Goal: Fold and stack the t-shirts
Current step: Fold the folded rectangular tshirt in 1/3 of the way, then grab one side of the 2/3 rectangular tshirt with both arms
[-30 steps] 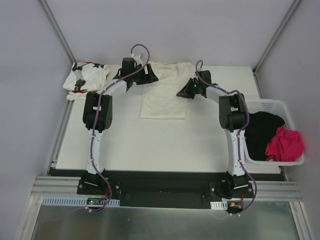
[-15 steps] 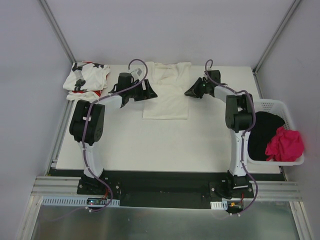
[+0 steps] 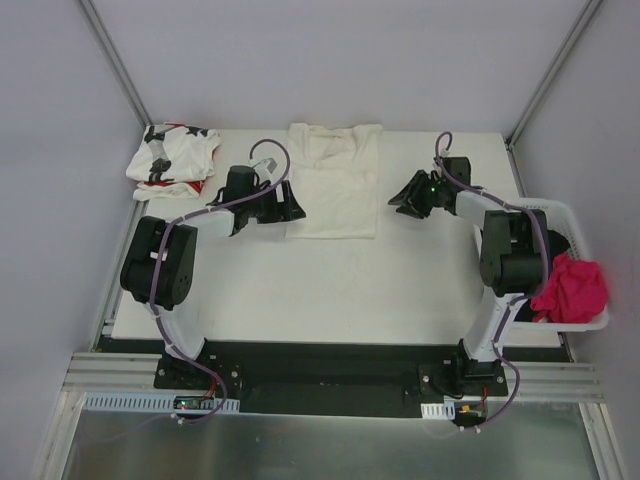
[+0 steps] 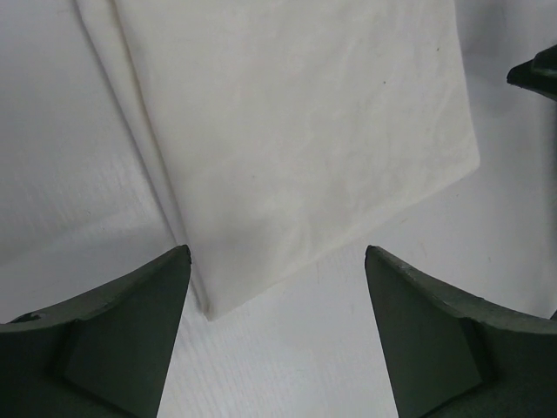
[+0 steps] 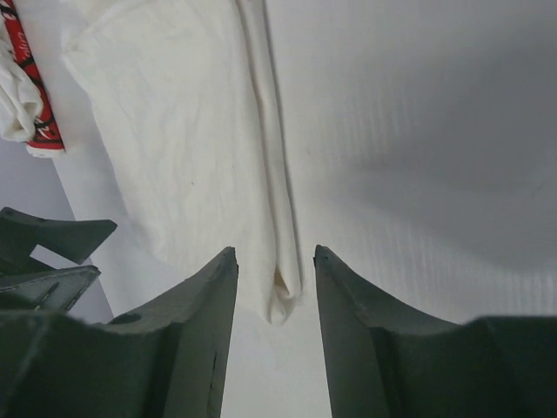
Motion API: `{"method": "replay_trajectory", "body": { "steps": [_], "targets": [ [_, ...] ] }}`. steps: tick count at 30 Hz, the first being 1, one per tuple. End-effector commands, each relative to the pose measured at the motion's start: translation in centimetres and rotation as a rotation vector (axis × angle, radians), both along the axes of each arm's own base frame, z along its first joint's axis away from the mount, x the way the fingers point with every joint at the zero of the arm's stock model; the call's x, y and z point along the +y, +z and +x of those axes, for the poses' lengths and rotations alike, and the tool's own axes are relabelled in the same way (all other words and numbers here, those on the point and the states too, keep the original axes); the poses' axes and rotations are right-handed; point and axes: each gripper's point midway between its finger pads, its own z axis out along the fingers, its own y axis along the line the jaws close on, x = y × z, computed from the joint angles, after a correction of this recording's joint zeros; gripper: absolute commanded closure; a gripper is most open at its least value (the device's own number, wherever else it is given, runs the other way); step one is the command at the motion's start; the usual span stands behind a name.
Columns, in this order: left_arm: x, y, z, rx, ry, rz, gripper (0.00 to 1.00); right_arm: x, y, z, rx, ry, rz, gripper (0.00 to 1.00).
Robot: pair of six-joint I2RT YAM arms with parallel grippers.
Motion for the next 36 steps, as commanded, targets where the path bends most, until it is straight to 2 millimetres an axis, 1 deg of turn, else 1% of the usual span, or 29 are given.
{"method": "replay_trajectory", "body": {
  "steps": [1,2,5,6,9,13,21,27,31,36],
  "targets": [
    [0.0,0.5,-0.7,-0.058,-0.050,0.029,0.19,1.0,-0.5,-2.6,-0.002,0.048,-0.012,0.56],
    [0.0,0.1,-0.9,-0.050,-0.054,0.033,0.19,1.1,-1.2,-3.4,0.016,0.054,-0.013,0.55],
    [0.2,-0.6,-1.2,-0.040,-0.066,0.053,0.18,1.4,-1.7,-4.3,0.019,0.075,-0.035,0.54],
    [0.3,-0.8,-1.3,-0.035,-0.068,0.057,0.18,1.7,-2.0,-5.1,0.029,0.085,-0.043,0.53],
    [0.2,-1.2,-1.6,-0.023,-0.083,0.058,0.18,1.7,-2.5,-6.2,0.040,0.098,-0.066,0.53],
    [0.2,-1.5,-2.1,-0.007,-0.091,0.051,0.18,2.0,-3.1,-7.0,0.050,0.114,-0.080,0.53],
    [0.1,-2.7,-3.3,0.033,-0.084,0.063,0.19,3.8,-3.9,-7.6,0.062,0.153,-0.094,0.52],
    [0.2,-3.6,-3.6,0.051,-0.075,0.075,0.19,4.8,-4.2,-7.2,0.061,0.166,-0.090,0.51],
    [0.4,-3.8,-3.5,0.049,-0.071,0.088,0.19,4.9,-4.2,-7.1,0.061,0.167,-0.090,0.51],
    [0.3,-3.6,-3.4,0.043,-0.078,0.089,0.19,4.1,-4.0,-6.9,0.051,0.155,-0.104,0.51]
  ]
}}
